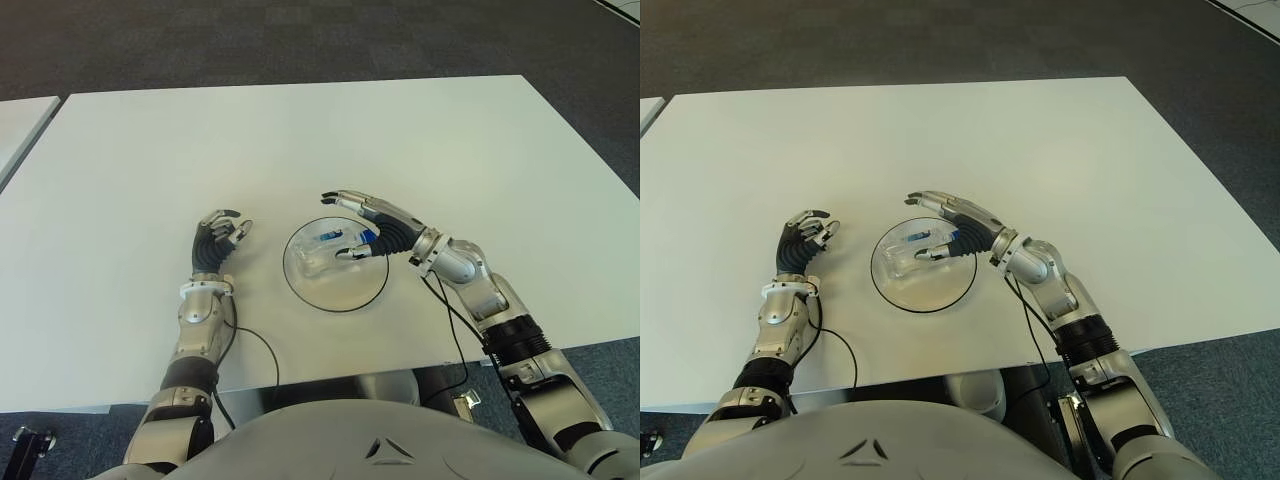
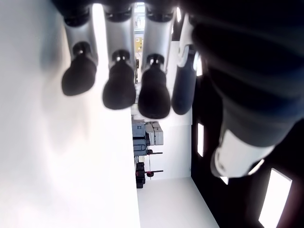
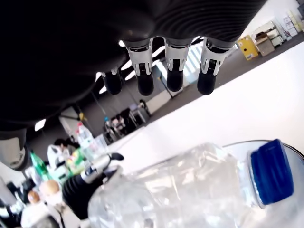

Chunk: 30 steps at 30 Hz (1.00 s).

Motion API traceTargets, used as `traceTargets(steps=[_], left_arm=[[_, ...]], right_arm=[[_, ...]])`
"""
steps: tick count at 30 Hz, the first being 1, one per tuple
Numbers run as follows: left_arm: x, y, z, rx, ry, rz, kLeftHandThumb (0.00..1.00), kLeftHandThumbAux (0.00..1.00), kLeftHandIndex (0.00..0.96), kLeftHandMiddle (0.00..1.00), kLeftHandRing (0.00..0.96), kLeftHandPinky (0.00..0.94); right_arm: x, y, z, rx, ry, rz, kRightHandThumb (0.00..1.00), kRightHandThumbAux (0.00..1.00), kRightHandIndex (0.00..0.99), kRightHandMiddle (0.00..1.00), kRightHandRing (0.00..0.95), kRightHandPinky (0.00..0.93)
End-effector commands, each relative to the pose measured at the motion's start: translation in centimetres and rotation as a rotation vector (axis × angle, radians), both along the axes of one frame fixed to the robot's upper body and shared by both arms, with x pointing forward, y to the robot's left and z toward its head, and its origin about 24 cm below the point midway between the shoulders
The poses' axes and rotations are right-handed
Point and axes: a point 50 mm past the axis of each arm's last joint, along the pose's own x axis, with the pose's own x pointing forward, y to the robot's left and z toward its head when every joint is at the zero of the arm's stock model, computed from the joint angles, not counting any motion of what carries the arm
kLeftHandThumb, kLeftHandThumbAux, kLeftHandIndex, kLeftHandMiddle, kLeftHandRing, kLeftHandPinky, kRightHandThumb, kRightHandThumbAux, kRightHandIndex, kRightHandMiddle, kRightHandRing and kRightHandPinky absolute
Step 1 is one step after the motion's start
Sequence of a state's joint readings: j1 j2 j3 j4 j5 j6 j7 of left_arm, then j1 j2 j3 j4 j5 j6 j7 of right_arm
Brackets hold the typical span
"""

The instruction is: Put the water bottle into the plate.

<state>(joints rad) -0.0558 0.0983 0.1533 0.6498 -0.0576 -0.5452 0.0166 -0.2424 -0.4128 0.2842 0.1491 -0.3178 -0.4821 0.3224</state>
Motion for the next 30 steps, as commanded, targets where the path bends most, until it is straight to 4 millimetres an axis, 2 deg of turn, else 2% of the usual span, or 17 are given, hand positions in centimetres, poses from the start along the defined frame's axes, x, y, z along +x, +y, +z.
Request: traceTargets(steps=[1, 4, 8, 15, 18, 19, 20, 22, 23, 26, 30], left_arm=[[-0.5, 0.0, -0.9, 0.001, 0.056, 0.003, 0.705, 0.715, 0.436, 0.774, 0.779, 0.786], [-0.6, 0.1, -0.9, 0.006, 0.058, -0.003, 0.705, 0.716, 0.436, 0.773, 0.777, 0.776], [-0.6, 0.1, -0.9, 0.005, 0.062, -0.004, 0.704, 0.716, 0.436, 0.766, 0.769, 0.758], [-0.6, 0.1, -0.9, 0.006, 0.058, 0.003, 0.704, 0.716, 0.435, 0.761, 0.764, 0.752], [-0.6, 0.1, -0.8, 0.007, 0.06, 0.006, 0.704, 0.716, 0.436, 0.763, 0.767, 0.763], [-0.5, 0.1, -0.9, 0.007, 0.062, 0.008, 0.704, 0.716, 0.436, 0.763, 0.766, 0.76], [-0.5, 0.1, -0.9, 0.007, 0.067, 0.015, 0.704, 0.716, 0.436, 0.763, 0.766, 0.759], [-0.5, 0.1, -0.9, 0.01, 0.072, 0.023, 0.704, 0.716, 0.436, 0.758, 0.759, 0.744], [-0.5, 0.1, -0.9, 0.011, 0.073, 0.025, 0.704, 0.716, 0.436, 0.757, 0.758, 0.746], [-0.5, 0.1, -0.8, 0.016, 0.071, 0.022, 0.704, 0.716, 0.436, 0.758, 0.76, 0.761], [-0.5, 0.0, -0.8, 0.011, 0.08, 0.029, 0.704, 0.716, 0.436, 0.757, 0.759, 0.754]], right_arm=[[0.2, -0.7, 0.2, 0.101, -0.028, -0.083, 0.0, 0.541, 0.0, 0.0, 0.0, 0.0], [0.4, -0.8, 0.0, 0.188, -0.062, -0.172, 0.0, 0.602, 0.0, 0.0, 0.0, 0.002], [0.6, -0.9, -1.1, 0.288, -0.068, -0.28, 0.0, 0.733, 0.0, 0.0, 0.0, 0.062], [0.9, -0.8, -1.3, 0.428, -0.09, -0.414, 0.091, 0.864, 0.0, 0.0, 0.002, 0.135], [1.4, -0.9, -2.0, 0.541, -0.06, -0.528, 0.186, 0.909, 0.014, 0.018, 0.046, 0.178], [1.5, -1.0, -2.2, 0.568, -0.051, -0.549, 0.259, 0.928, 0.022, 0.026, 0.071, 0.205], [1.6, -1.1, -2.4, 0.61, -0.036, -0.571, 0.291, 0.932, 0.025, 0.029, 0.08, 0.215], [1.8, -1.2, -2.7, 0.672, -0.017, -0.598, 0.494, 0.938, 0.04, 0.048, 0.119, 0.255], [1.8, -1.2, -2.8, 0.694, -0.011, -0.606, 0.526, 0.935, 0.044, 0.052, 0.128, 0.262], [2.4, -1.9, -3.4, 0.724, 0.028, -0.631, 0.523, 0.913, 0.062, 0.063, 0.15, 0.278], [3.5, -3.5, -4.8, 0.732, 0.118, -0.677, 0.376, 0.82, 0.082, 0.085, 0.169, 0.303]])
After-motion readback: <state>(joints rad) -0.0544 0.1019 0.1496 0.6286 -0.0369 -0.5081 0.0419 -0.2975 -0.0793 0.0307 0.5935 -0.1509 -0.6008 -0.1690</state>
